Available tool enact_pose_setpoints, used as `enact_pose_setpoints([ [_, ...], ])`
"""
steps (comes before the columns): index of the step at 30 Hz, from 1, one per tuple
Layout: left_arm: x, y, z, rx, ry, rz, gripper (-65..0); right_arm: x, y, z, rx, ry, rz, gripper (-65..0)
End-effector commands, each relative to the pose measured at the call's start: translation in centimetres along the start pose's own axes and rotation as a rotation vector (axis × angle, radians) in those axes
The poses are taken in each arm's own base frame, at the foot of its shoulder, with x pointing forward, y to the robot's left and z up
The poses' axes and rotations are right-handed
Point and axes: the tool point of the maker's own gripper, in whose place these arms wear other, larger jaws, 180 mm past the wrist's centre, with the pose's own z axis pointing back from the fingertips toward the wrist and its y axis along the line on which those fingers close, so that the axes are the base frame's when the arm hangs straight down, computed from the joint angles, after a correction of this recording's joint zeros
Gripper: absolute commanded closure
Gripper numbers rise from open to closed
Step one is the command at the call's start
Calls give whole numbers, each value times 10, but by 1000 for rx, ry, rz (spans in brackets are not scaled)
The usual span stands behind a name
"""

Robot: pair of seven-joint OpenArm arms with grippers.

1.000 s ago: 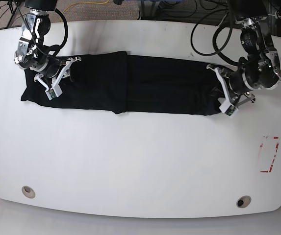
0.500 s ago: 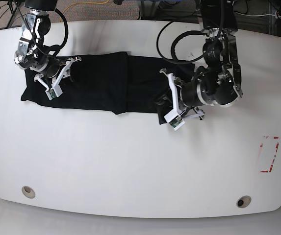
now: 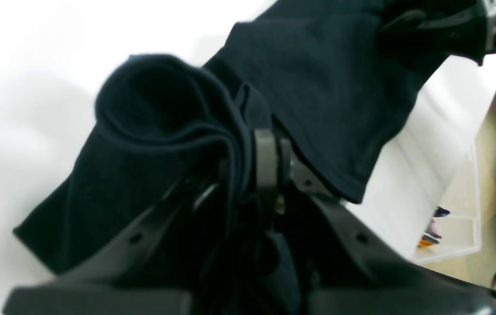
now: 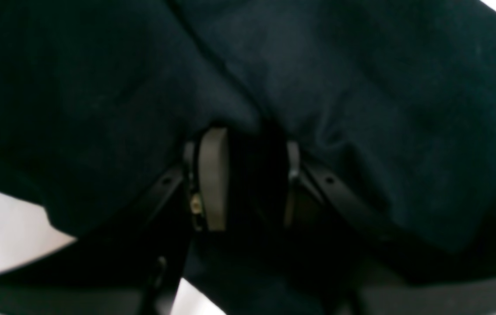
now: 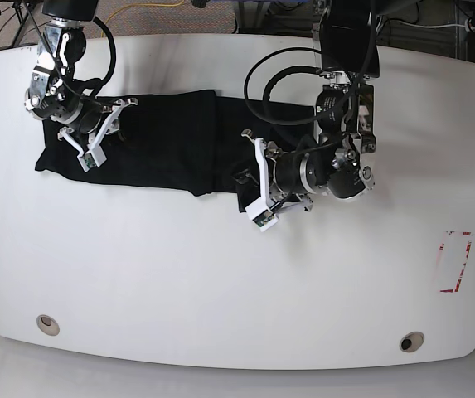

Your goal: Layout the t-shirt on the table in an organized manner, then fold the t-shirt properly

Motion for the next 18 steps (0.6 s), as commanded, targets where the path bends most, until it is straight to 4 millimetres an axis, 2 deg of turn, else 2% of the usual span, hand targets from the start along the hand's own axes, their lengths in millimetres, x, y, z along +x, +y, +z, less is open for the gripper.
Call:
enact_pose_setpoints([
  [1,26,-11,-1,-35,-81,-39,-22,4,-5,3,-13,-3,15,-160],
  [10,22,-20,-12,-71,-51,-49,-24,5,-4,3,-11,-3,17,-160],
  [14,25,-16,-14,-73,-44,-50,-28,5,0,0,-2,-11,4,-160],
  [18,30,-12,-15,-75,-45,-53,-110,5,3,-1,3,-13,-1,-160],
])
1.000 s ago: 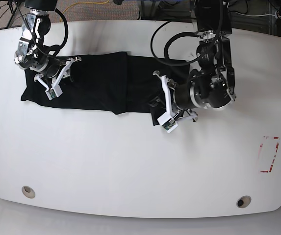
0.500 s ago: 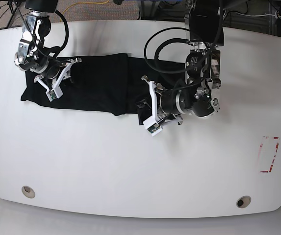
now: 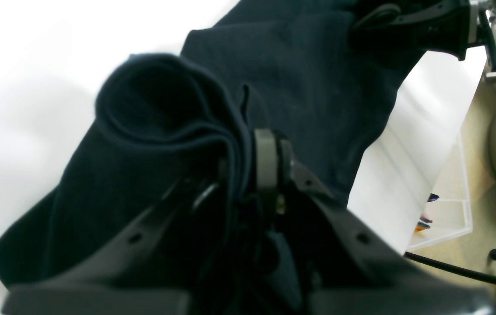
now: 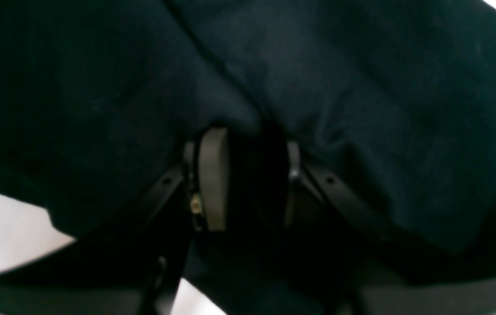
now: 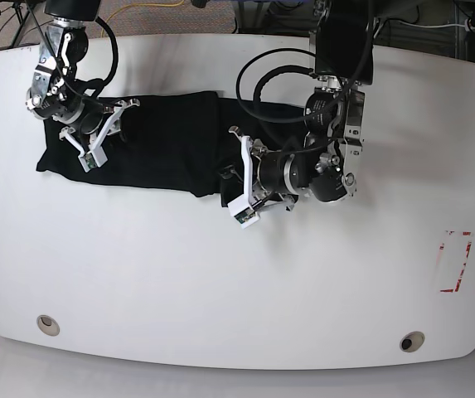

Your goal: Layout the t-shirt on the table in an organized manner, then fold the t-shirt properly

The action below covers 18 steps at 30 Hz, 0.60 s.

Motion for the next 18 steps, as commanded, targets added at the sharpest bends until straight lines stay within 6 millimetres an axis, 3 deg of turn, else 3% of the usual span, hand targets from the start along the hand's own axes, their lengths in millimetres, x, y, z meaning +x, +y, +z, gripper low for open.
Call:
enact_pose_setpoints([
  [1,26,-1,5,-13,-69,-26,-128,4,-2,2,-5,-2,12,-160],
  [7,52,-14,12,-99,-165,-31,-232,4,0,1,-2,-1,13,-159],
  [14,84,-25,28,-173,-207,-95,-240,3,1,0,0,1,12,-159],
  [18,89,-12,38,-142,-240,-73,-240,3,1,0,0,2,13,-159],
])
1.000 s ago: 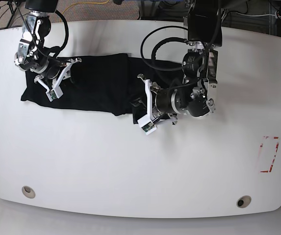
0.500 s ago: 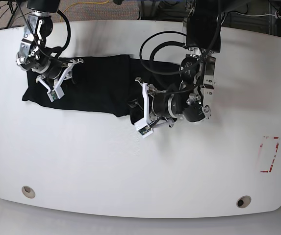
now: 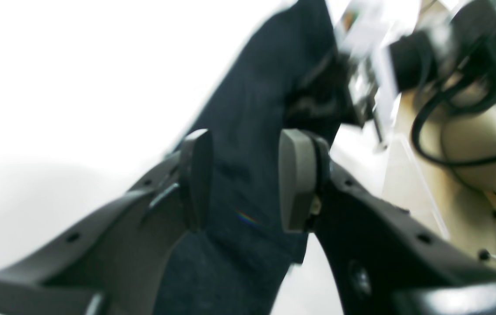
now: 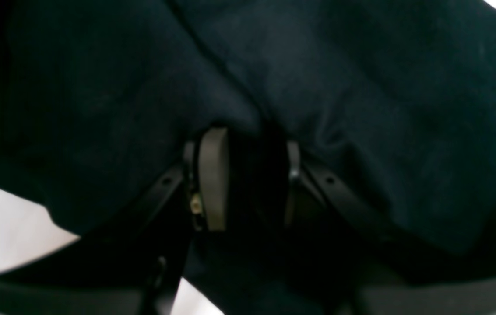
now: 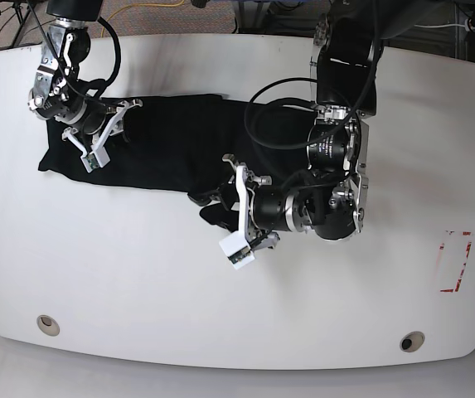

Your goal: Layout the t-shirt on the table in an organized manner, then fold the t-shirt properly

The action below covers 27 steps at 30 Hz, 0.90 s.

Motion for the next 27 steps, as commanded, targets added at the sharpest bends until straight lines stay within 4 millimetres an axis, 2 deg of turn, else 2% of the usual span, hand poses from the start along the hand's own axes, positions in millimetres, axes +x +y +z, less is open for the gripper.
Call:
enact_pose_setpoints([
  [1,12,12,14,40,-50,0,-240,2,-3,2,-8,5,15,-159],
  [5,-12,47,43,151,-13,43,-240,3,-2,2,-7,6,17,-159],
  [7,-26,56,51,187,12,55,-239,3,-2,2,-7,6,17,-159],
  [8,-39,58,53,201,33,72,-237,3,-2,2,-7,6,17,-159],
  [12,-68,63,58,236,57,109,-228,9,-1,5,-13,-9,34,-159],
  [14,-83,65,61,259,67,126,-169,14,-1,7,-16,-21,46,-159],
  [16,-97,65,61,278,73,143,-68,18,4,7,-11,-36,48,-159],
  [18,-105,66,61,291,75,152,-7,19,6,7,-12,-40,48,-159],
  [20,-116,65,59,300,91,166,0,20,7,7,-9,-44,47,-159],
  [27,-152,72,56,334,180,214,-1,41,10,18,-30,-76,98,-163],
])
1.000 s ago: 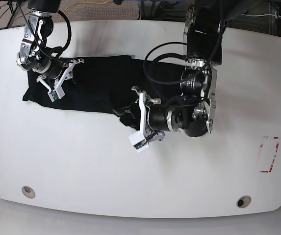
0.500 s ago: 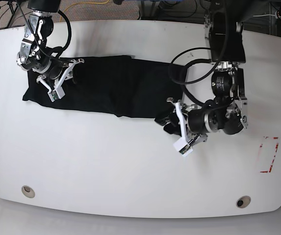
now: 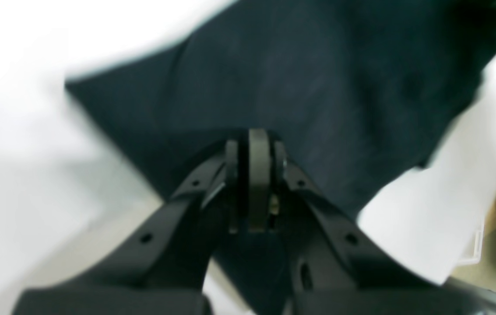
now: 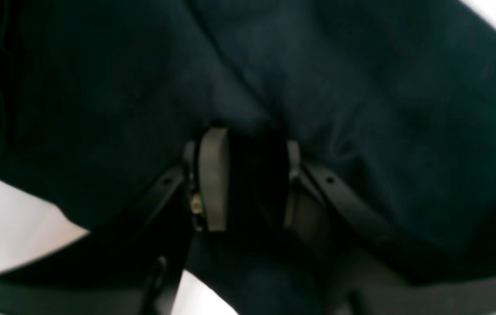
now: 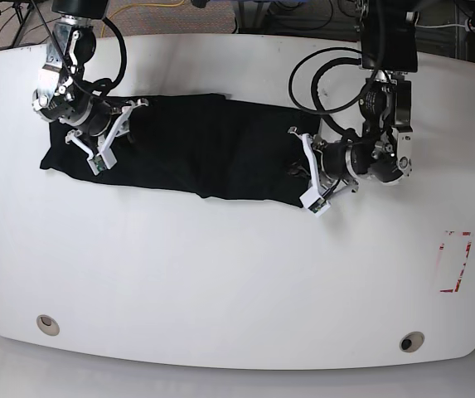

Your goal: Layout the t-shirt on the table in an organized manner, then fold the t-shirt properly

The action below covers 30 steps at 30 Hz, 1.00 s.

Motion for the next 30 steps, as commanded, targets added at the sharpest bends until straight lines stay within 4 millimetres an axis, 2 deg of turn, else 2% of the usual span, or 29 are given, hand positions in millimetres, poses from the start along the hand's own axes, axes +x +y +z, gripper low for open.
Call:
enact_pose_setpoints([
  [1,7,5,0,10,-33,-1,-1,29,-3,14,-25,-69,54,-163],
  [3,-7,12,1,25,-10,10,-1,45,-2,24,-47,-89,97,-166],
  [7,-22,18,-3,24,15,39,-1,68,-8,45,-115,-122,128,-187],
  [10,-34,25,-2,30,43,59,-1,78,-25,63,-194,-128,95,-300],
  [14,-43,32,2,41,63,66,-1,73,-64,89,-315,-120,-42,-533],
  [16,-45,34,3,46,69,65,-1,69,-80,102,-363,-140,-111,-631],
  [17,-47,37,6,53,75,63,-1,66,-89,109,-388,-158,-151,-650],
  [19,-51,38,7,56,84,64,-1,61,-101,117,-400,-186,-208,-650],
  [24,-53,38,8,57,86,65,-1,40,-124,113,-335,-186,-341,-650],
  [30,-53,38,8,58,87,64,-1,10,-137,92,-184,-217,-531,-650],
])
